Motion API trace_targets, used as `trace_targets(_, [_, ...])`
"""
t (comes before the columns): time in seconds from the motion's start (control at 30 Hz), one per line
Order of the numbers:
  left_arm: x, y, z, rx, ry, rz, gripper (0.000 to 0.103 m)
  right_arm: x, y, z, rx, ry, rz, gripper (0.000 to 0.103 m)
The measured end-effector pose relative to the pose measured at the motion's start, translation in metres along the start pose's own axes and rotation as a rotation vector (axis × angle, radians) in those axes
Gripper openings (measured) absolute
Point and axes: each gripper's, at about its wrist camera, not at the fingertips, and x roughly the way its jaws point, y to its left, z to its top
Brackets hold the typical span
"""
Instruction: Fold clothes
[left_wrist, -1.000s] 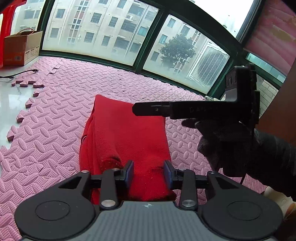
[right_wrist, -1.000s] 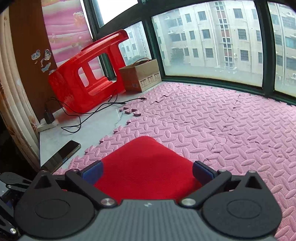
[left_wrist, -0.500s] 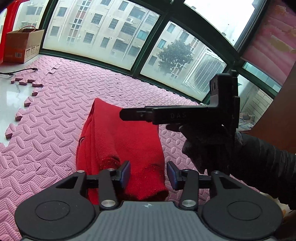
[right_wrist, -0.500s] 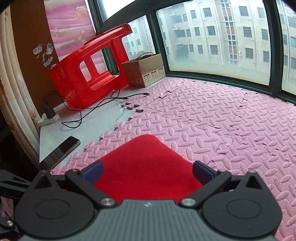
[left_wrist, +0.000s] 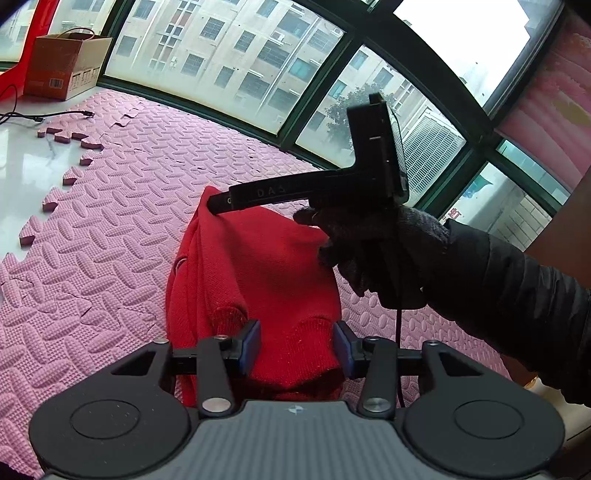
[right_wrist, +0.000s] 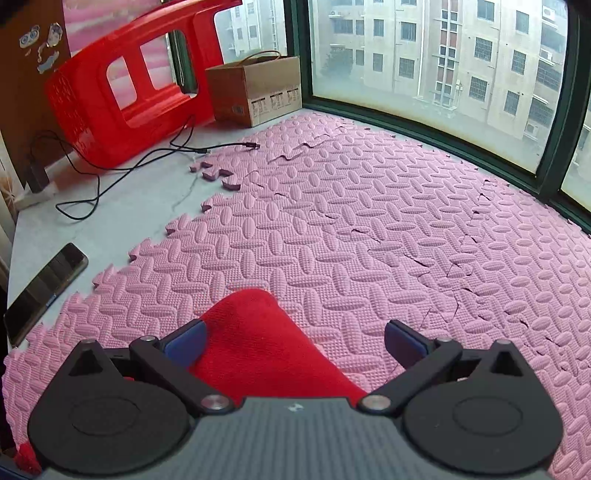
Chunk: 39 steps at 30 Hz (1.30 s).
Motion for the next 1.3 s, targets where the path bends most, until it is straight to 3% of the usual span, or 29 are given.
trace_targets(0.23, [-0.018,-0.003,-0.002,0.01,-0.022,-0.005,0.054,-0.019,-0.016,0.0,0.018,-0.029,0.062,0.103])
trace_targets(0.37, [-0.035,-0.003,-0.006,0.014,-0.041,0.019,0.058,-0.032,-0.038,-0.007,0.074,-0.011,0.167,0.103])
trace_targets(0.47, [-0.045,-0.002,-0.011,0.02,-0.043,0.044,0.069,-0.034,-0.053,-0.016,0.122,0.01,0.237,0.103])
trace_targets(0.6, [-0.045,0.005,-0.02,0.012,0.001,0.089,0.071,-0.023,-0.073,-0.022,0.212,0.064,0.343,0.103])
trace_targets(0.77, [-0.029,0.011,-0.033,0.01,0.077,0.107,0.072,-0.013,-0.088,-0.026,0.275,0.111,0.403,0.103])
trace_targets(0.97, [-0.011,0.025,-0.038,-0.025,0.102,0.1,0.068,-0.013,-0.093,-0.033,0.27,0.148,0.354,0.103])
trace_targets(1.2, [-0.012,0.033,-0.035,-0.065,0.089,0.067,0.045,-0.022,-0.097,-0.046,0.289,0.162,0.382,0.103])
trace_targets(1.3, [-0.011,0.034,-0.029,-0.052,0.076,0.074,0.043,-0.027,-0.099,-0.053,0.297,0.167,0.393,0.103])
